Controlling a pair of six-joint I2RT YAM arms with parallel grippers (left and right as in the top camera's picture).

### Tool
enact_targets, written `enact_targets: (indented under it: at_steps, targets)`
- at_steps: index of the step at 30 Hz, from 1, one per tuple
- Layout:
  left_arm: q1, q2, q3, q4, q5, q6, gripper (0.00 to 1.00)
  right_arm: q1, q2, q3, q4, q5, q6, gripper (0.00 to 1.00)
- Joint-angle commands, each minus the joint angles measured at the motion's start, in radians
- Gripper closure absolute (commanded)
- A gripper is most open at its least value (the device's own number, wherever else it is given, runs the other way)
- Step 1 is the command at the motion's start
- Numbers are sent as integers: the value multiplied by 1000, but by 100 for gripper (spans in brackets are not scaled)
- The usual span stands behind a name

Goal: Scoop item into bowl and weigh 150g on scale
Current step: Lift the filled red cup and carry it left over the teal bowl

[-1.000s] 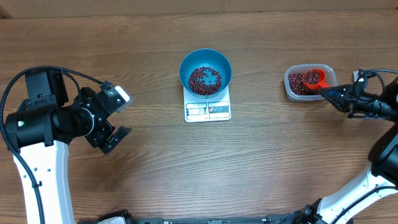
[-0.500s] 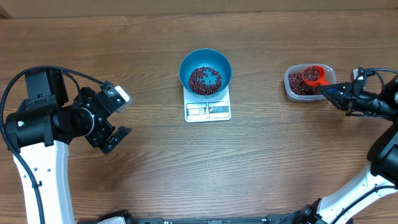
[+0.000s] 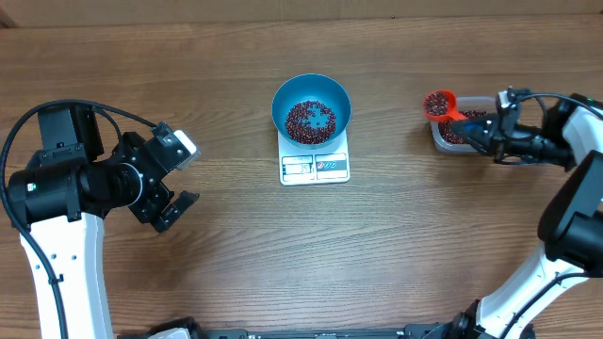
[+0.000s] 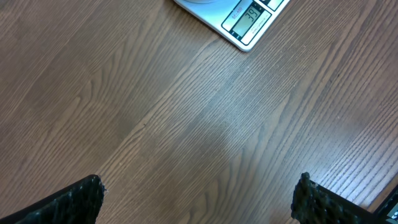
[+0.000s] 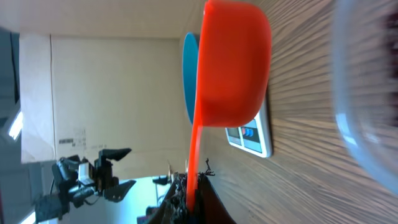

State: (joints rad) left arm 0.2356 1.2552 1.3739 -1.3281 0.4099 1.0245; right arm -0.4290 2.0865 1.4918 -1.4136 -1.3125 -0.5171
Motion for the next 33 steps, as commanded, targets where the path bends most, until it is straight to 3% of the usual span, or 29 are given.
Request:
enact_targets:
  at_steps: [1, 33]
  targets:
    - [0, 2, 2, -2, -6, 34, 0, 60, 7, -4, 7, -62, -12, 96]
    - [0, 2, 2, -2, -6, 34, 0, 446, 7, -4, 94, -175, -8, 96]
